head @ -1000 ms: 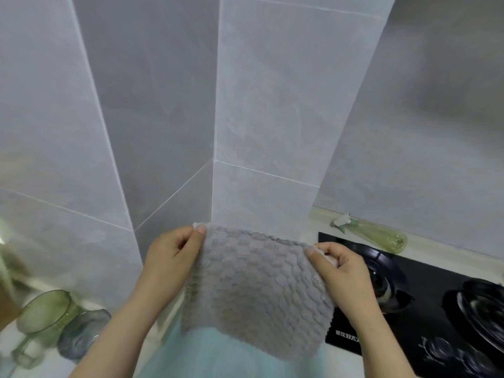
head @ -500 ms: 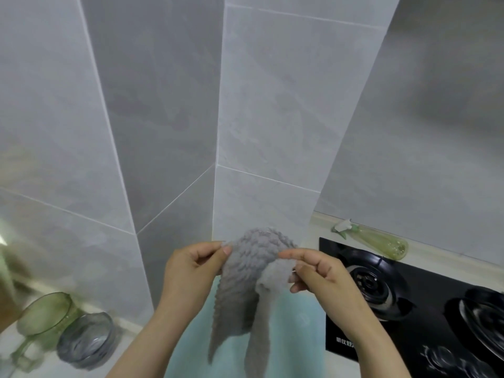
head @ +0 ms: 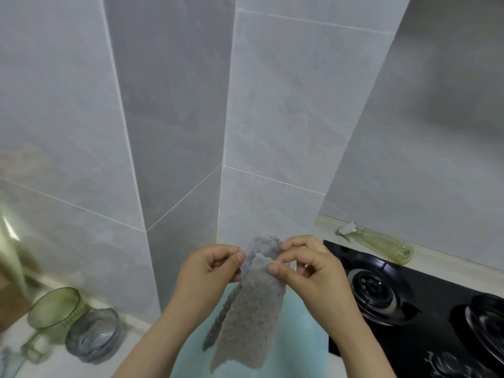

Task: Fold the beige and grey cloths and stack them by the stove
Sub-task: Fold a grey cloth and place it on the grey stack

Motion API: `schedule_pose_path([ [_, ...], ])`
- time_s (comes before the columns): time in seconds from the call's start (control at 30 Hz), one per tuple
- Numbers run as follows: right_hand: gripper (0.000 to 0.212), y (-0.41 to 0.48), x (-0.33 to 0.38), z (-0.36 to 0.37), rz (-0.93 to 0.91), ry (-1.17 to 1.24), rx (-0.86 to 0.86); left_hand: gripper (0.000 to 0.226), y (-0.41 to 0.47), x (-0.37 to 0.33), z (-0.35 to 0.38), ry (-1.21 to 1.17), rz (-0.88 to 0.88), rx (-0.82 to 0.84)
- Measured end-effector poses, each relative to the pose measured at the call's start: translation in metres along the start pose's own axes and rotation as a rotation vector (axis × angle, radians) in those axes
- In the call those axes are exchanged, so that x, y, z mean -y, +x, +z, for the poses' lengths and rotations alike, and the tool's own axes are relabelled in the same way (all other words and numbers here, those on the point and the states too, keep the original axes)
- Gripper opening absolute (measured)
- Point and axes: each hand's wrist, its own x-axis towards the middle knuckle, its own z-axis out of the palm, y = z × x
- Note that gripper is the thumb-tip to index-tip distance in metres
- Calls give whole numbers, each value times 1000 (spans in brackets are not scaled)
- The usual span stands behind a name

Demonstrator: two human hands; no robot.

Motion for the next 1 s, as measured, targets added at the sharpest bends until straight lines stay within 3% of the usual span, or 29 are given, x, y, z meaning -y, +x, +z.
schedule_pose_path([
  [0.17,8,-3,1,2,78,98,130,9,-2,-5,0,-61,-42,2],
  [0.83,12,-3,-3,8,71,83,62,17,-10,-4,4,63,50,146],
  [1.0,13,-5,-1,8,70,92,71,9,-11,-2,2,125,90,154],
])
